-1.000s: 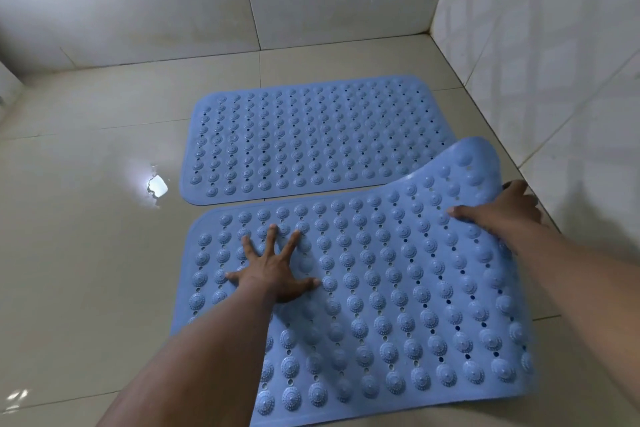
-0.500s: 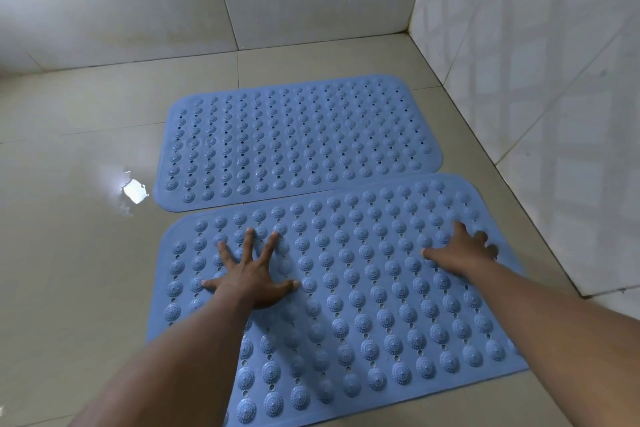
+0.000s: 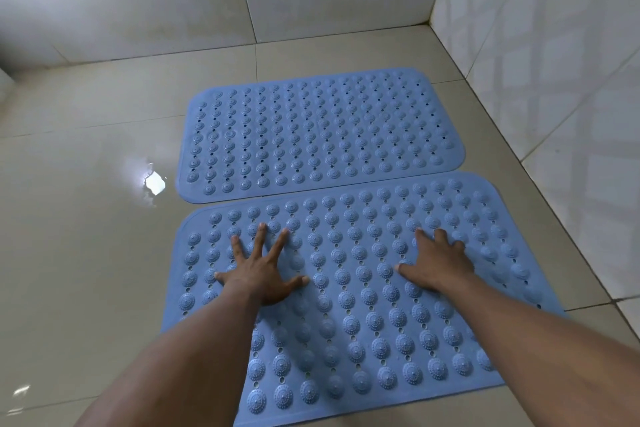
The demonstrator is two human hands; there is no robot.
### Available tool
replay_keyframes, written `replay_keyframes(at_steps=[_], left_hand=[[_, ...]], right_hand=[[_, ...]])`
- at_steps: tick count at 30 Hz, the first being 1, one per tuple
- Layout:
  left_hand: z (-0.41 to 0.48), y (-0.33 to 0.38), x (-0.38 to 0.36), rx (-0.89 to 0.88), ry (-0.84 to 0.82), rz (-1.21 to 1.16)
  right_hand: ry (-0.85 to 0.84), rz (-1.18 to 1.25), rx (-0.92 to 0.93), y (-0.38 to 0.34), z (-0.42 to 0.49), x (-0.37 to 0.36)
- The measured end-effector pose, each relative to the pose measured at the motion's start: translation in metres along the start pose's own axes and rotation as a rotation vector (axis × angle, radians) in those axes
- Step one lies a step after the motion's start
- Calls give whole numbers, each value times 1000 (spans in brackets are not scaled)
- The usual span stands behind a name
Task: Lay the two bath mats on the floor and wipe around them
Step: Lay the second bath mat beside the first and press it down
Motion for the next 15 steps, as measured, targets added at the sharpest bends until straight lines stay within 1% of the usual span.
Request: replay_keyframes(at_steps=[11,15], left_hand=[[7,-9,7,9,-26,-5],[5,-5,9,26,2,11]], right_hand=[[14,16,-1,-9,-2,-2],[27,4,1,-8,0,2]])
Point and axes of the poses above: each hand's wrist, its own z-axis towards the middle knuckle, its own x-axis out of the back of the hand, y = z × x, the point moved 9 cm from there along z, towards the middle knuckle, and after that the axes turned 2 degrees about -y, right-handed, at the moved point
